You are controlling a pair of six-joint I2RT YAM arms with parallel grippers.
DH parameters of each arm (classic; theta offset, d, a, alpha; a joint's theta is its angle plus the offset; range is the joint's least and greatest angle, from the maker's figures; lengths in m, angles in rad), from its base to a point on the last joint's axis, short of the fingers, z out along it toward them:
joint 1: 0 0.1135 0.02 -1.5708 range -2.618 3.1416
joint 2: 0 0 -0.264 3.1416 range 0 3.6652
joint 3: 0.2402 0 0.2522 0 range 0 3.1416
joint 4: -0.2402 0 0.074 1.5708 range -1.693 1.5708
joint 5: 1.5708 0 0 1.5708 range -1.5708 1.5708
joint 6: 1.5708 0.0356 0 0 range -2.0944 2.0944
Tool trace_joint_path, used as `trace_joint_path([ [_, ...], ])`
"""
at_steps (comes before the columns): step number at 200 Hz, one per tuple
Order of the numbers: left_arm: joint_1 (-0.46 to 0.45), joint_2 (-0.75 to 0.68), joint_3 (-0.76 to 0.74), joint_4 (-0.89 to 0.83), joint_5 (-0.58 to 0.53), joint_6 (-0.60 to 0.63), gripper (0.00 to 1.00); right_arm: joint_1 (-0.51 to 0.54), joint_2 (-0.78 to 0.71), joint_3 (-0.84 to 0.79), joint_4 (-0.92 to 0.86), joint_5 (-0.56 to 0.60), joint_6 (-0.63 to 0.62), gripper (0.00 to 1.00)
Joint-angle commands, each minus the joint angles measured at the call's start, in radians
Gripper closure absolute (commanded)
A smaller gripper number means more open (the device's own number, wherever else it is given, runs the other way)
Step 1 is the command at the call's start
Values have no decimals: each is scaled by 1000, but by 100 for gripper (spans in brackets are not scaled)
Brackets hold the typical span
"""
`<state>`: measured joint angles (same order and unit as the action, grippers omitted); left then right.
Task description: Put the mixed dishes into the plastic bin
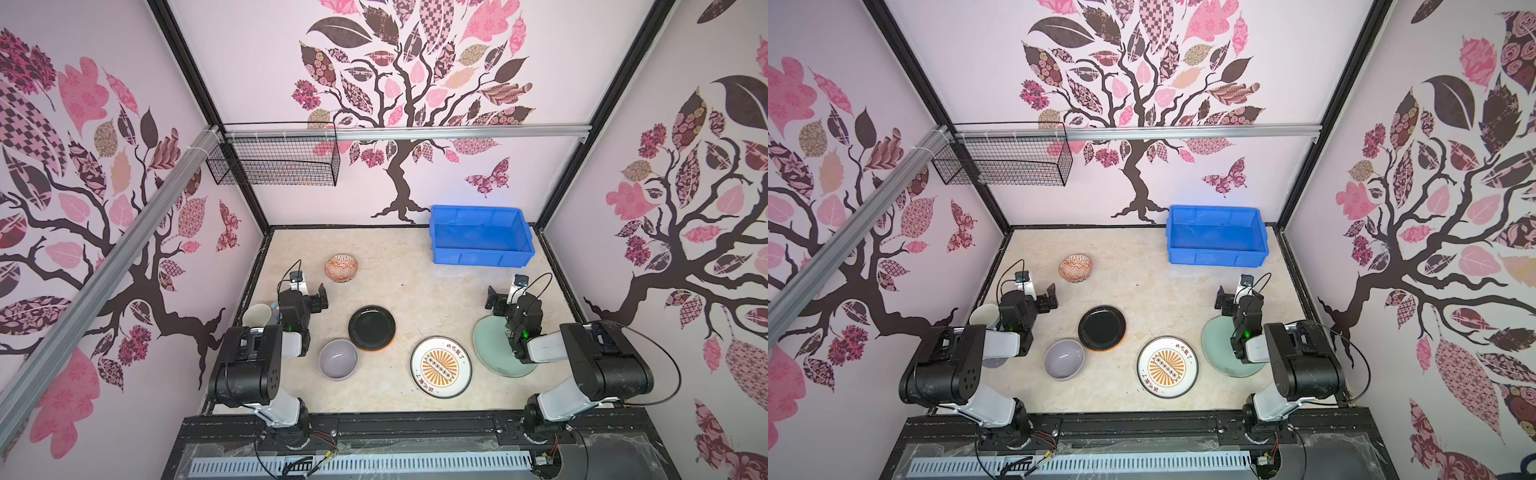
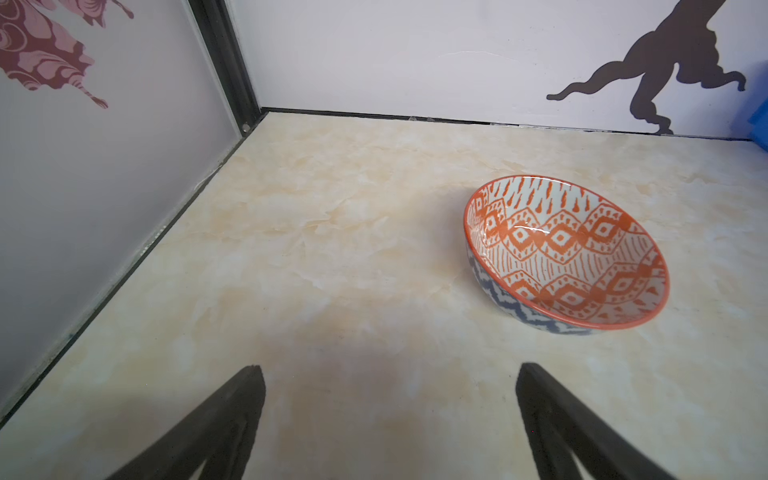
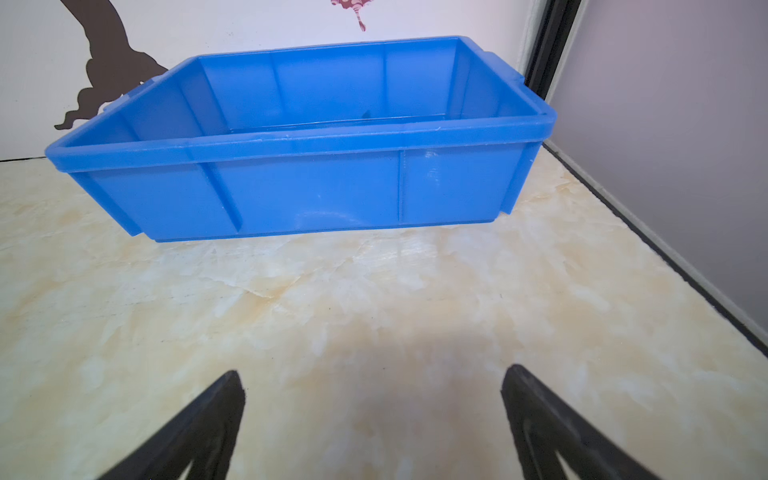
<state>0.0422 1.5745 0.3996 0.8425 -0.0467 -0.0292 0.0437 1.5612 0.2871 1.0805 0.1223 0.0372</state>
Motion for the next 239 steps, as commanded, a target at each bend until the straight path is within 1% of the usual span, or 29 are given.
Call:
trace_joint_path([
  [1,-31,-21,-12,11,-46,7,1,3,-16,21,6,-5,1,1],
  [33,-27,-19,-11,15,-43,3,1,4,-20,20,1,-4,1,0],
  [50,-4,-12,-6,13,-1,-4,1,3,-21,21,0,-5,0,0],
  [59,4,-5,-12,43,23,-9,1,4,-21,21,-2,-4,0,1],
  [67,6,5,-17,67,22,-15,1,5,-21,22,-2,-5,0,0],
  [152,6,7,-11,64,20,-13,2,3,-20,26,-13,-6,1,0],
  [179,6,6,-16,73,22,-13,2,7,-25,8,21,-12,-9,1],
  [192,7,3,-19,76,23,-12,2,21,-39,2,32,25,-13,0],
  [203,5,-3,-14,71,18,-17,1,28,-77,30,-49,54,-10,0],
  [214,8,-32,20,-7,16,-20,2,28,-115,73,-170,86,5,1],
  [228,14,-61,93,-165,39,-15,2,28,-165,144,-360,129,49,0],
  [239,14,-78,180,-338,61,-9,2,28,-200,217,-528,169,119,0],
])
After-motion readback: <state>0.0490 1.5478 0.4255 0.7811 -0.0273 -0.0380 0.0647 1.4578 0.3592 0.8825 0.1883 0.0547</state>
